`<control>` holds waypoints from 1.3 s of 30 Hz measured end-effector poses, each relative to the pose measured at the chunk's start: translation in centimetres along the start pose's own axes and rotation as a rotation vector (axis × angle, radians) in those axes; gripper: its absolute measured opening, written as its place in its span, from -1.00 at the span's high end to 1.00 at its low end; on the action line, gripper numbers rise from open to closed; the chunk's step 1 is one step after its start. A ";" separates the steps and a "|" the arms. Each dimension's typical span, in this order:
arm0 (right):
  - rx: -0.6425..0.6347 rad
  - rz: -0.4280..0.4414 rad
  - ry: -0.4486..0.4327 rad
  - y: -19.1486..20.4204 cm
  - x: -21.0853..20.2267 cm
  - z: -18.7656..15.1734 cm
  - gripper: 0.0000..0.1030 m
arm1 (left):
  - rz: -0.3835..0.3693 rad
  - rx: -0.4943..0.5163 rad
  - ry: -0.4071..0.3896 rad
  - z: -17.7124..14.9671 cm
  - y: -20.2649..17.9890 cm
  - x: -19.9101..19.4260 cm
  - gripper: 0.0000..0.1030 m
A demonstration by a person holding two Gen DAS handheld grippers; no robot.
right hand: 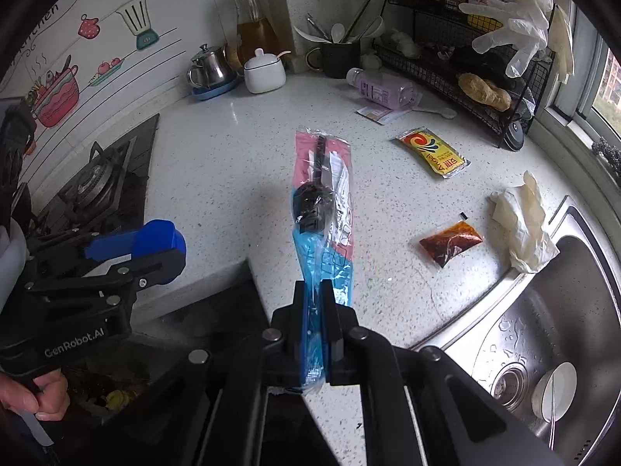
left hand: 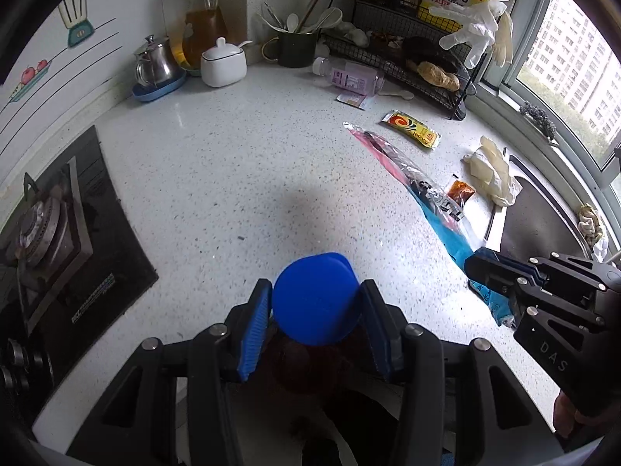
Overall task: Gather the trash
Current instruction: 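Carry the cap and packet down into the cabinet above the red bucket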
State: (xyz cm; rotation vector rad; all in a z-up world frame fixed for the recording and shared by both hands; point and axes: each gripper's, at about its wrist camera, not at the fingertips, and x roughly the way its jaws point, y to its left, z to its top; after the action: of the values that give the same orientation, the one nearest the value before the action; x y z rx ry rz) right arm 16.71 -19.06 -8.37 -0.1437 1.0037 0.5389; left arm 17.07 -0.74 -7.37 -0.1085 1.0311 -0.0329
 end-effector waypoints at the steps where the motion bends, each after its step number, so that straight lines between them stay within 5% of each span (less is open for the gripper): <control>1: -0.007 0.001 -0.002 0.6 -0.3 -0.6 0.90 | 0.003 -0.003 -0.001 -0.8 0.2 -0.5 0.14; 22: -0.047 0.092 0.154 8.7 0.3 -10.5 0.90 | 0.010 -0.122 0.101 -15.5 4.4 -3.4 0.14; 39: -0.049 0.107 0.345 8.6 9.3 -16.3 0.90 | -0.005 -0.151 0.279 -21.9 5.5 6.5 0.14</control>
State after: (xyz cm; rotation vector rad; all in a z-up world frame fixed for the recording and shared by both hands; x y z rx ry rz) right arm 3.92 -14.06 -23.76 -0.2331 1.3399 0.6504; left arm 1.54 2.59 -24.65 -0.2486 1.3123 0.0262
